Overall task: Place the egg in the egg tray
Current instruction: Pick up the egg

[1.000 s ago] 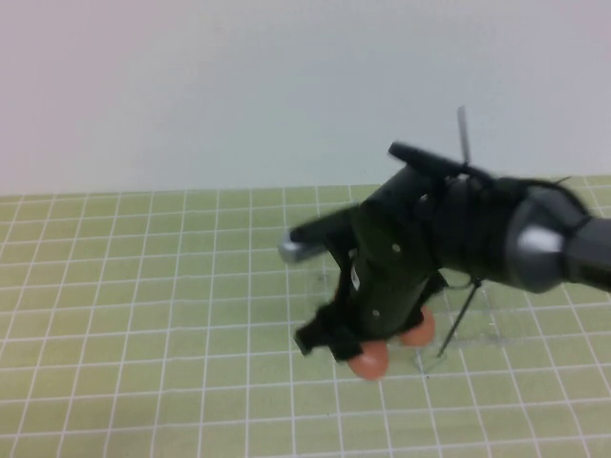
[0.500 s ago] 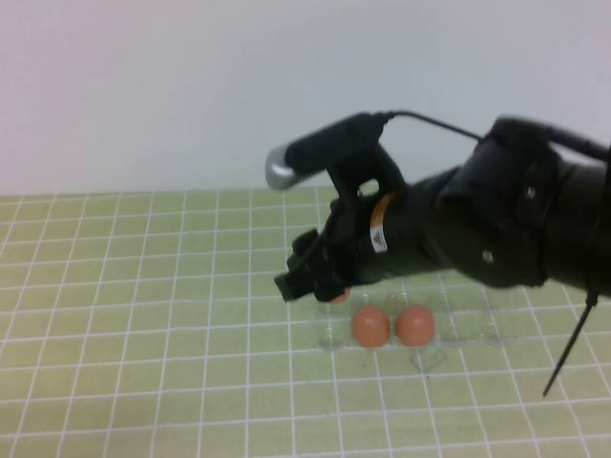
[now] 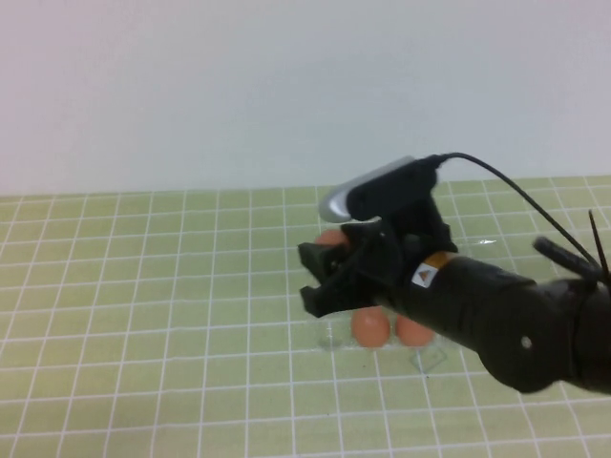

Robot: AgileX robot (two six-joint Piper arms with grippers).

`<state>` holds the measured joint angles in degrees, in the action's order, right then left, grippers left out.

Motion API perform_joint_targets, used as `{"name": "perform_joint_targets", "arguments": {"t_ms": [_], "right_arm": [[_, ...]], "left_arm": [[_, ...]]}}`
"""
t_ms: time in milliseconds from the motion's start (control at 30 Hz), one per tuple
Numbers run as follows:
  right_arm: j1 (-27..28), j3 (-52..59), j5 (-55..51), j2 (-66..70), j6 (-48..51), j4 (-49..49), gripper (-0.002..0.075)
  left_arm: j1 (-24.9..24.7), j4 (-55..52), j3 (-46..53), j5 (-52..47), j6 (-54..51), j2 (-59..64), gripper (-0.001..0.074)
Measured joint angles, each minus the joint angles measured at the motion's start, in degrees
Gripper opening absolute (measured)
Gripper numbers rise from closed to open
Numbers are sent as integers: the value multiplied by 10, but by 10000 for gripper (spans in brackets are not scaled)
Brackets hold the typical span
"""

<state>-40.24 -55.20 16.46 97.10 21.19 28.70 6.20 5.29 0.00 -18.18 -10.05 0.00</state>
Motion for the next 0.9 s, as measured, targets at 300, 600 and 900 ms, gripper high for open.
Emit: {"name": "perform_joint_targets", "arguments": {"t_ms": [300, 600, 900], "right_arm": [[0, 86, 142, -12, 143, 170, 377], [0, 120, 209, -34, 190, 272, 377], [12, 162, 212, -56, 150, 315, 377]], "left_arm": [[0, 0, 0, 0, 0, 0, -2], [0, 0, 0, 0, 0, 0, -2], [0, 0, 0, 0, 0, 0, -2]]}}
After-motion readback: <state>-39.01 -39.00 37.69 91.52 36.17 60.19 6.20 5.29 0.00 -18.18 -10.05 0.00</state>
